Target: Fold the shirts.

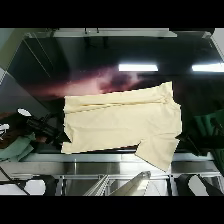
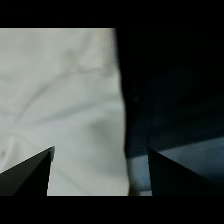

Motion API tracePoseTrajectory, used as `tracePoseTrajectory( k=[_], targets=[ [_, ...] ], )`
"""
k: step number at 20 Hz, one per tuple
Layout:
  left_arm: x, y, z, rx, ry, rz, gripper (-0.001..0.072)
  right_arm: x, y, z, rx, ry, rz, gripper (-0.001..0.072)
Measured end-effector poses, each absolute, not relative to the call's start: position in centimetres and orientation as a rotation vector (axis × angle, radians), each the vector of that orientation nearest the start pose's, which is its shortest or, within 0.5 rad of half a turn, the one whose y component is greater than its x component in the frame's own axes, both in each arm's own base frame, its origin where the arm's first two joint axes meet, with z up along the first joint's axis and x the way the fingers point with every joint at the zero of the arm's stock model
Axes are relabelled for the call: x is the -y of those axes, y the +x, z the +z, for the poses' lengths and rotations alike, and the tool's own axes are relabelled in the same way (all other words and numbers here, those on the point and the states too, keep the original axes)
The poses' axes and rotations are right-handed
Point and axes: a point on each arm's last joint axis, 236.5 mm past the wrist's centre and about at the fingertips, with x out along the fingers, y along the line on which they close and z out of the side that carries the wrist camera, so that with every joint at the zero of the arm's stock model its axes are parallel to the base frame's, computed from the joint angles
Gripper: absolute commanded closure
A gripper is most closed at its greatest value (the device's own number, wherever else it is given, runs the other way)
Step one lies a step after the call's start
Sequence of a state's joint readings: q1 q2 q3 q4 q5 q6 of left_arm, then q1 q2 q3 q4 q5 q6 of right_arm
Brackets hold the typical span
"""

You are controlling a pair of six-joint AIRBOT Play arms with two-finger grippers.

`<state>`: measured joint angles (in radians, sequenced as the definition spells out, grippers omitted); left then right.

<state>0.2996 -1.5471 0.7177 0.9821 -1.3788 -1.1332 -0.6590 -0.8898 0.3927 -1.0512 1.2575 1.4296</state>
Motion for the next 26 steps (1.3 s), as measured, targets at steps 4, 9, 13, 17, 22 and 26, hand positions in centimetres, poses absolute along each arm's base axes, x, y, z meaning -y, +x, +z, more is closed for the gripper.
tracePoseTrajectory(
  k=[4,9,13,17,22,26],
  targets=[
    [6.4,22.9,-12.5,-1.819,-0.713,-0.428,0.0694,0.1,16.3,-10.4,-1.475,1.012,-0.263,0.0251],
    [6.0,23.7,-12.6,-1.789,-0.709,-0.413,0.0694,-2.2,16.5,-11.6,-1.512,1.159,-0.22,0.026],
    [6.0,23.9,-12.6,-1.785,-0.708,-0.411,0.0695,-4.2,17.0,-12.0,-1.53,1.187,-0.067,0.0483],
    [6.0,23.8,-12.5,-1.79,-0.711,-0.415,0.0696,-5.1,18.9,-11.4,-1.442,1.192,0.067,0.0687],
    [6.0,24.1,-11.2,-1.759,-0.682,-0.447,0.0696,-7.2,23.2,-4.6,-1.224,1.288,0.331,0.0687],
    [5.8,26.5,-7.6,-1.678,-0.659,-0.505,0.0693,-4.2,29.1,0.0,-1.041,1.234,0.374,0.0687]
  ],
)
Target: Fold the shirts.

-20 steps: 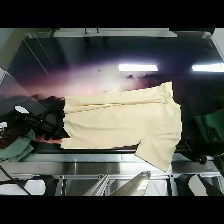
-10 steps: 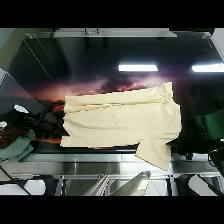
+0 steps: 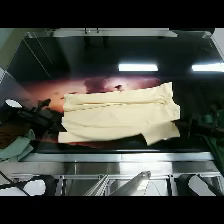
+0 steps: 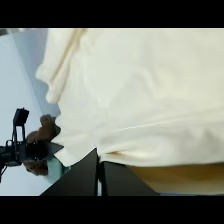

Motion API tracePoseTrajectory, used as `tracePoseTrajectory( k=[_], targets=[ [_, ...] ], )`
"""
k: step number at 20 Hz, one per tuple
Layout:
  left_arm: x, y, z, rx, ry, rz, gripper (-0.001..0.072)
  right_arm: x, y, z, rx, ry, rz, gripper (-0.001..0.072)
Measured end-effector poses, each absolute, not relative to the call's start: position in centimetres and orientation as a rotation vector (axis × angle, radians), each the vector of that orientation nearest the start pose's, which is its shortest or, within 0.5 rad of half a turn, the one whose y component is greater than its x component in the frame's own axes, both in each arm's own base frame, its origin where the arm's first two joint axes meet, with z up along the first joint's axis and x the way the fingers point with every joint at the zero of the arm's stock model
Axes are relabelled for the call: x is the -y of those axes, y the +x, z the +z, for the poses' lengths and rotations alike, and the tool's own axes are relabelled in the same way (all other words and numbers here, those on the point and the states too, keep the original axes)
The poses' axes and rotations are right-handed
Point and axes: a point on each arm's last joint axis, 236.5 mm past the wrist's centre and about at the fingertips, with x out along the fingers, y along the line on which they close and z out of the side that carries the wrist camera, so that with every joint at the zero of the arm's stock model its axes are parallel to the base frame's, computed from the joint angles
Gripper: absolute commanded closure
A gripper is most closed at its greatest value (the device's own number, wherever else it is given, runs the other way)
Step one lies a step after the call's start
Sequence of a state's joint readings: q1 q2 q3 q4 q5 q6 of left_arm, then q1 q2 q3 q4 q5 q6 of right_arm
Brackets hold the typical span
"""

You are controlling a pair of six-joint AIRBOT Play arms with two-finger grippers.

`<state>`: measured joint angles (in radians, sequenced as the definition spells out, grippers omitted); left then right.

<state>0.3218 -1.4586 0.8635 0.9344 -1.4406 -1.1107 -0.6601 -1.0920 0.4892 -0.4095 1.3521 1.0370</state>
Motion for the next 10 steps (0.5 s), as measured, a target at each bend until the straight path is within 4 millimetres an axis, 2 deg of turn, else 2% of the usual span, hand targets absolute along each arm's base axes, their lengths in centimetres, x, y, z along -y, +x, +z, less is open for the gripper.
tracePoseTrajectory(
  k=[2,5,7,10],
  targets=[
    [5.3,28.7,-6.2,-1.615,-0.641,-0.492,0.0693,-3.3,31.9,0.7,-1.018,1.204,0.394,0.0687],
    [4.2,32.0,-4.9,-1.544,-0.617,-0.471,0.0693,-3.2,36.3,-0.2,-1.031,1.138,0.421,0.0687],
    [3.7,33.7,-5.0,-1.529,-0.616,-0.46,0.0695,-3.4,39.3,-1.5,-1.043,1.099,0.432,0.0687],
    [3.7,35.6,-6.5,-1.548,-0.624,-0.454,0.0695,-3.8,42.9,-3.4,-1.056,1.053,0.45,0.0686]
  ],
)
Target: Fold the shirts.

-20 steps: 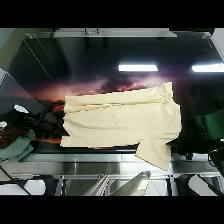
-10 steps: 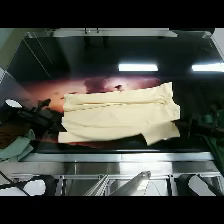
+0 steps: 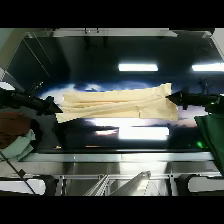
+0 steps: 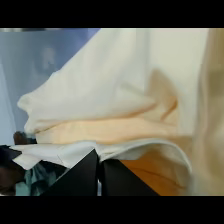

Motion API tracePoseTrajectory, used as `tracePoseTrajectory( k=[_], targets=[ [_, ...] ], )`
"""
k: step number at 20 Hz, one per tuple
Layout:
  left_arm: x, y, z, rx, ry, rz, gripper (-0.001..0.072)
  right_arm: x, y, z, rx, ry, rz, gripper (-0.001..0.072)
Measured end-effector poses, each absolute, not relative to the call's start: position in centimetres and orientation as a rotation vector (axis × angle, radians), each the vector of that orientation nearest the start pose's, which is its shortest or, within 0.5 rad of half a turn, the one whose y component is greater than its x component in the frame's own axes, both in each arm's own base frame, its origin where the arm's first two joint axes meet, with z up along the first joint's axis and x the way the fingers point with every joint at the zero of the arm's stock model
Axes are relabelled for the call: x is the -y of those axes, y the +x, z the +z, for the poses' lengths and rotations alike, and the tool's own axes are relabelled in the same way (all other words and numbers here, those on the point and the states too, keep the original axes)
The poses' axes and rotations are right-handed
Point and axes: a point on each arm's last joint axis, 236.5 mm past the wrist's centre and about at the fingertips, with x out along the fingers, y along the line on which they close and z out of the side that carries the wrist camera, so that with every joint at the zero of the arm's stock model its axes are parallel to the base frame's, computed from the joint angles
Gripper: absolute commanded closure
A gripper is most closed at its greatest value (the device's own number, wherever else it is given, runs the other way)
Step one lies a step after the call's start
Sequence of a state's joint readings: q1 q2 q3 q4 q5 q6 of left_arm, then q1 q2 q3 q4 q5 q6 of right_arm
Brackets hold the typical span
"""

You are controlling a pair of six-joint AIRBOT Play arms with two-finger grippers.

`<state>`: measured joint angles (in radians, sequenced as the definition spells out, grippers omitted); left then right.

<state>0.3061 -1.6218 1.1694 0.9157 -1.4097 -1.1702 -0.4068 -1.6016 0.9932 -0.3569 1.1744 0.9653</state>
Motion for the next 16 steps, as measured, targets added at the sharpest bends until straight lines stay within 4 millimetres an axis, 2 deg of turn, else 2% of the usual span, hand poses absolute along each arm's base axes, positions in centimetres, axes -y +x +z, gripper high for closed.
tracePoseTrajectory(
  k=[3,7,11,16],
  targets=[
    [4.0,37.4,-8.5,-1.567,-0.617,-0.459,0.0696,-3.6,45.4,-5.0,-1.048,1.007,0.452,0.0686],
    [4.5,39.5,-10.1,-1.592,-0.616,-0.478,0.0696,-3.3,46.8,-6.5,-1.039,0.971,0.444,0.0686],
    [5.4,40.5,-8.6,-1.598,-0.626,-0.548,0.0696,-3.2,47.2,-7.0,-1.029,0.937,0.447,0.0686],
    [5.6,41.4,-6.8,-1.584,-0.615,-0.585,0.0695,-3.0,47.3,-7.2,-1.026,0.919,0.448,0.0686]
  ],
)
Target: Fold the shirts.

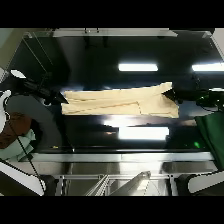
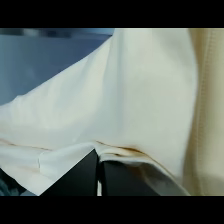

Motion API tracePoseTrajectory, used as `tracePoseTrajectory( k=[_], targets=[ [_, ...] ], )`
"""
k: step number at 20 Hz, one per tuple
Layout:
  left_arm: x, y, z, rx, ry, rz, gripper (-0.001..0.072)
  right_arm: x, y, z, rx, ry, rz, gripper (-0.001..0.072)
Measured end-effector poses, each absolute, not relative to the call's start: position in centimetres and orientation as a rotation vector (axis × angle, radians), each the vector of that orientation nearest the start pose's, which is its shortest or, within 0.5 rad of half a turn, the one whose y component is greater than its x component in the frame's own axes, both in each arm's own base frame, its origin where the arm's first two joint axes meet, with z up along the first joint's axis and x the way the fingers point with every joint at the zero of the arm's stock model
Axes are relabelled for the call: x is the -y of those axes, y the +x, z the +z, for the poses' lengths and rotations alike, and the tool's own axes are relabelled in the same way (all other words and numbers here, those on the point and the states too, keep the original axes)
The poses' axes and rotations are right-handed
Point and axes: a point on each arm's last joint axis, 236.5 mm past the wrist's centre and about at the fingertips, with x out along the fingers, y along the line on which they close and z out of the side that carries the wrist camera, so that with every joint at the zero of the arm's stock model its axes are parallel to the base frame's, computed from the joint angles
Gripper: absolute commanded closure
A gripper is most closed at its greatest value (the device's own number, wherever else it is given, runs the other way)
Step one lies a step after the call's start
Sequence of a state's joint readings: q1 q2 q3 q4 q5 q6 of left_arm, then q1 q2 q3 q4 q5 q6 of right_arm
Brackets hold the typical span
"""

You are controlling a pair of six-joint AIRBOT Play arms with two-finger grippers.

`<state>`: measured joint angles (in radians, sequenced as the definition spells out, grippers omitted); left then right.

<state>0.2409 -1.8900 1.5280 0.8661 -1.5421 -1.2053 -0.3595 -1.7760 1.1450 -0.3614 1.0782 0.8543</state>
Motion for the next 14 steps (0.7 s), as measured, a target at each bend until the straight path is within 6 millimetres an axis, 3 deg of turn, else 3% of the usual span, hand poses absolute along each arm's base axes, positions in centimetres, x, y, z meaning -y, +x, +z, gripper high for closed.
tracePoseTrajectory(
  k=[2,4,9,10,11,14],
  targets=[
    [5.5,41.8,-6.6,-1.576,-0.621,-0.573,0.0692,-3.0,47.3,-7.3,-1.026,0.917,0.449,0.0687],
    [5.1,42.6,-6.8,-1.552,-0.631,-0.541,0.0427,-3.0,47.3,-7.3,-1.026,0.915,0.449,0.0686],
    [4.3,44.9,-7.2,-1.483,-0.655,-0.45,0.0428,-2.9,47.1,-7.6,-1.038,0.898,0.447,0.0678],
    [4.1,45.2,-7.3,-1.47,-0.661,-0.433,0.0428,-2.9,47.0,-7.6,-1.039,0.897,0.447,0.0557],
    [3.7,45.6,-7.3,-1.457,-0.67,-0.414,0.0428,-2.7,47.0,-7.5,-1.035,0.896,0.445,0.0378],
    [2.2,45.7,-6.2,-1.431,-0.686,-0.386,0.0428,-0.7,47.1,-6.0,-1.005,0.875,0.436,0.0335]
  ],
)
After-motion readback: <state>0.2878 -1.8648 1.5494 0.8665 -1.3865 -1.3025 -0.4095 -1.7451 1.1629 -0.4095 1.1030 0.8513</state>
